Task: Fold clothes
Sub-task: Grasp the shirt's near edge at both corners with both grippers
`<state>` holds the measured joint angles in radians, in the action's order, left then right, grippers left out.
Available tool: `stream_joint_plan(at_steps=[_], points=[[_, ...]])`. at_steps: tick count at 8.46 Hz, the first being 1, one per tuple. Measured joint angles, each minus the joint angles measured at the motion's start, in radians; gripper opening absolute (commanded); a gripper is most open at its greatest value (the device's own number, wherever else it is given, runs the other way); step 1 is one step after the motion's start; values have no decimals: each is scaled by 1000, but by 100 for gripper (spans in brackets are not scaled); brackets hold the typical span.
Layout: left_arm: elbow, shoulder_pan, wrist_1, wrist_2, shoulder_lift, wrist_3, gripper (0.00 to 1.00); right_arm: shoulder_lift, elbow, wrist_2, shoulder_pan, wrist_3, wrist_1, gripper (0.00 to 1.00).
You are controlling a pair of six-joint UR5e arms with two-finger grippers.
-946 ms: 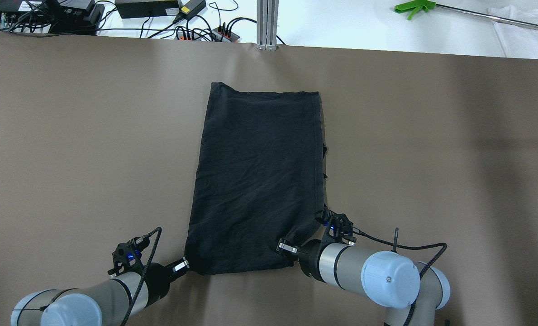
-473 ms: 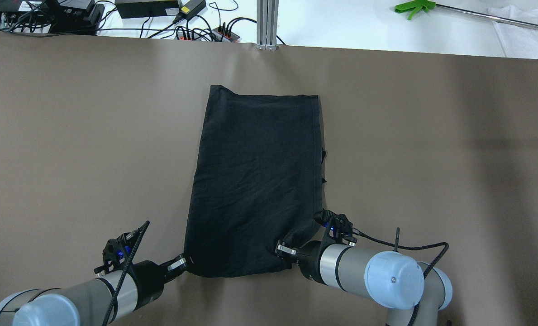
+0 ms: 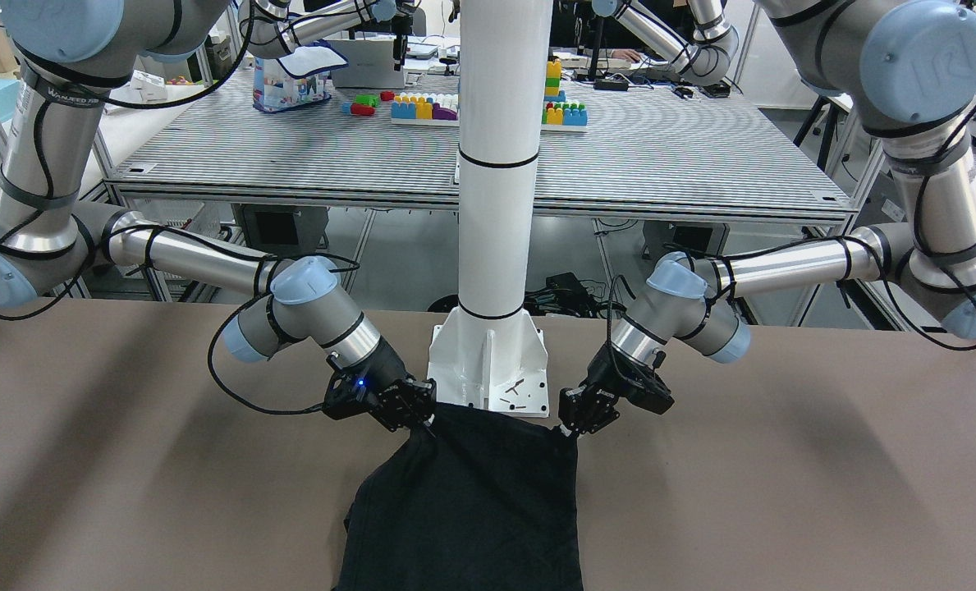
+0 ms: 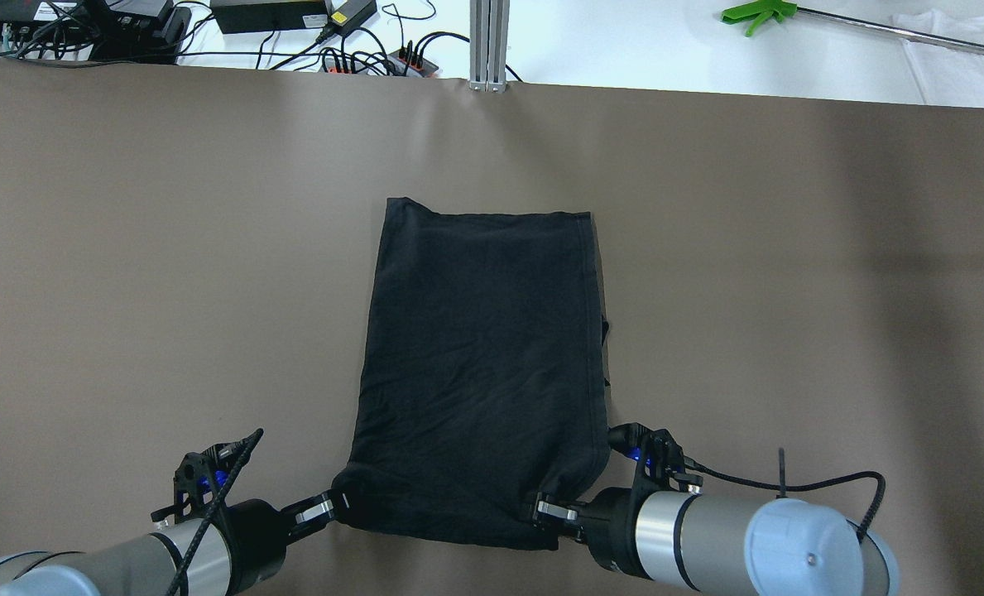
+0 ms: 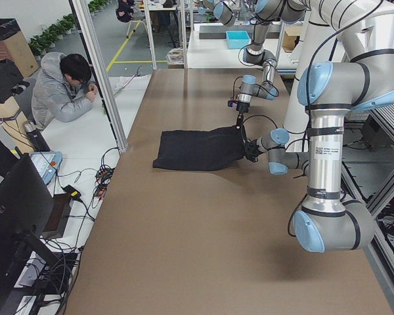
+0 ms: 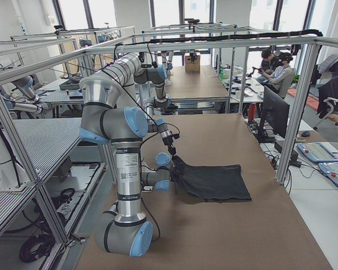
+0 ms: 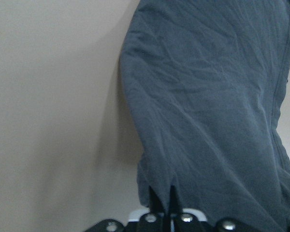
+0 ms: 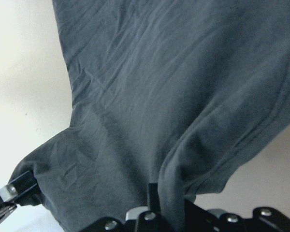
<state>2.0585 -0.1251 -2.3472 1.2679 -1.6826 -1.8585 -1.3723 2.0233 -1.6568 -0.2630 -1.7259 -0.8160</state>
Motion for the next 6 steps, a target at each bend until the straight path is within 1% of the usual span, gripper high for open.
stream_joint_plan(at_steps=[2, 4, 5, 6], points=[[43, 28, -1, -10, 2, 41, 0, -45, 72, -7, 37, -6, 0, 0], [111, 29, -1, -8, 2, 58, 0, -45, 79, -6, 40, -7, -1, 0], [129, 15, 0, -1, 0, 72, 0, -42, 69, 2, 26, -3, -1, 0], [133, -15, 0, 26, 0, 108, 0, -37, 59, 3, -4, 0, -1, 0]])
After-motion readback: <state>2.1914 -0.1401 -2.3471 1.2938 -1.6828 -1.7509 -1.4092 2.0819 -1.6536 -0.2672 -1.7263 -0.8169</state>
